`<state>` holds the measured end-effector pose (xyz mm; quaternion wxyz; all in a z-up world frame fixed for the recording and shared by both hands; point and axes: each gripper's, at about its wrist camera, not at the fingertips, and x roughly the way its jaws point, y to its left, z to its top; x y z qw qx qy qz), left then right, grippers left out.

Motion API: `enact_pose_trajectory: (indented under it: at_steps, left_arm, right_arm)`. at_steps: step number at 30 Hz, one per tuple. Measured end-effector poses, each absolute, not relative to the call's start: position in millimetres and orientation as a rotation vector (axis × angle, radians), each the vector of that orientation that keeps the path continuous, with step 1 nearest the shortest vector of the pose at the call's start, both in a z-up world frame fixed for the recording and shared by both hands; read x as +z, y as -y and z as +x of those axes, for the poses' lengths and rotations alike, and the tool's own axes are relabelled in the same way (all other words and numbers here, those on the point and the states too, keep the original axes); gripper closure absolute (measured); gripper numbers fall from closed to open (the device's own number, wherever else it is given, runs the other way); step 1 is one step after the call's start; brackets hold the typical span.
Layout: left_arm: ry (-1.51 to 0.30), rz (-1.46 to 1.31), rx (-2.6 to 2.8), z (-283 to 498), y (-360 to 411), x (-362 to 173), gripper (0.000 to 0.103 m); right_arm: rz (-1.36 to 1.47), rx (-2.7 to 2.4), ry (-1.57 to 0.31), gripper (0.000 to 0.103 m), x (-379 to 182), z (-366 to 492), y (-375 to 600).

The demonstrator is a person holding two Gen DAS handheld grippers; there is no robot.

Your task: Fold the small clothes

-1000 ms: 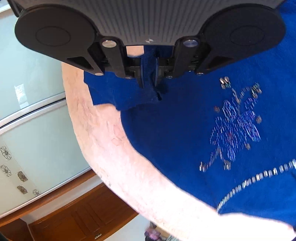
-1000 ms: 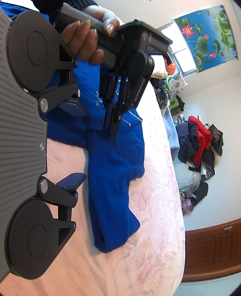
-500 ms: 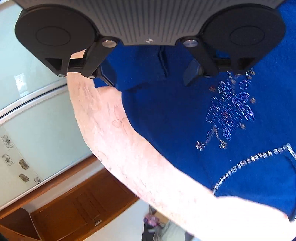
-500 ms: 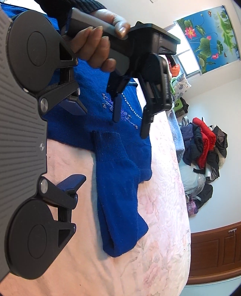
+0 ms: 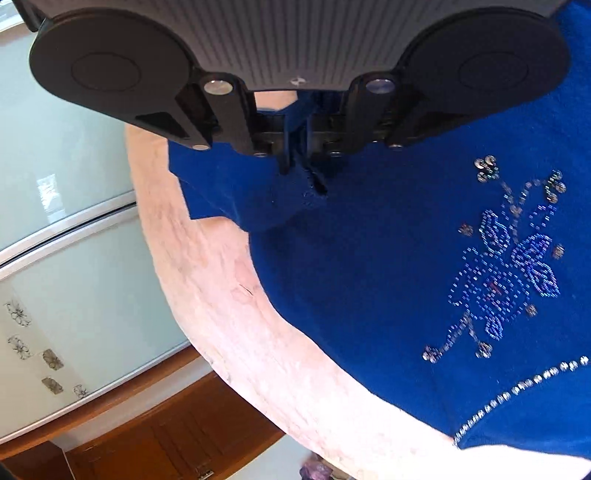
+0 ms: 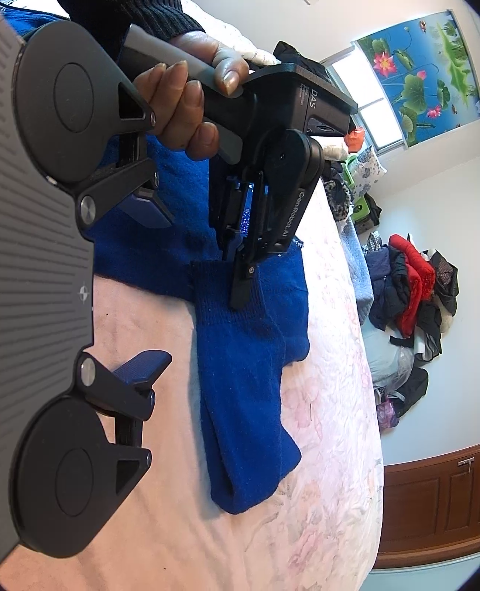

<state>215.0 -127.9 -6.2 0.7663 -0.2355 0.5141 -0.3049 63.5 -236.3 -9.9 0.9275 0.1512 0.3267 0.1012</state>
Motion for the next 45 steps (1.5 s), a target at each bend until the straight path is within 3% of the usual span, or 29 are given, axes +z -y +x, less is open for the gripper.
enact_pose_trajectory:
  at_steps: [6, 11, 22, 34, 40, 41, 43, 44, 45]
  left_arm:
    - [-0.975, -0.478, -0.671, 204.0, 106.4, 44.8, 0.099]
    - [-0.814, -0.555, -0.643, 189.0, 19.0, 87.6, 0.099]
    - [-0.747, -0.727, -0.319, 157.4, -156.6, 79.9, 0.099]
    - [-0.736, -0.917, -0.252, 131.4, -195.0, 61.7, 0.099]
    - [-0.674, -0.915, -0.220, 131.8, -205.8, 80.1, 0.099]
    - [-0.657, -0.925, -0.202, 130.8, -211.2, 81.6, 0.099]
    - [-0.649, -0.938, -0.193, 132.9, -217.9, 81.0, 0.099]
    - [-0.661, -0.931, -0.183, 134.6, -219.0, 79.0, 0.099]
    - [-0.678, -0.924, -0.178, 136.8, -219.7, 74.1, 0.099]
  right_arm:
    - [0.367, 0.219, -0.664, 0.026, -7.5, 66.4, 243.1]
    - [0.634, 0.245, -0.614, 0.026, -6.9, 71.2, 277.9]
    - [1.215, 0.289, -0.619, 0.026, -42.0, 117.8, 317.2]
    - [1.229, 0.256, -0.707, 0.025, -55.9, 182.8, 293.8]
    - [0.906, 0.184, -0.823, 0.026, -44.0, 237.6, 274.7]
    - [0.861, 0.196, -0.823, 0.033, -42.4, 242.9, 271.0]
    - [0.769, 0.212, -0.834, 0.088, -39.1, 251.7, 260.9]
    - [0.730, 0.209, -0.857, 0.094, -41.0, 254.8, 258.1]
    - [0.704, 0.208, -0.865, 0.094, -42.5, 255.3, 256.2]
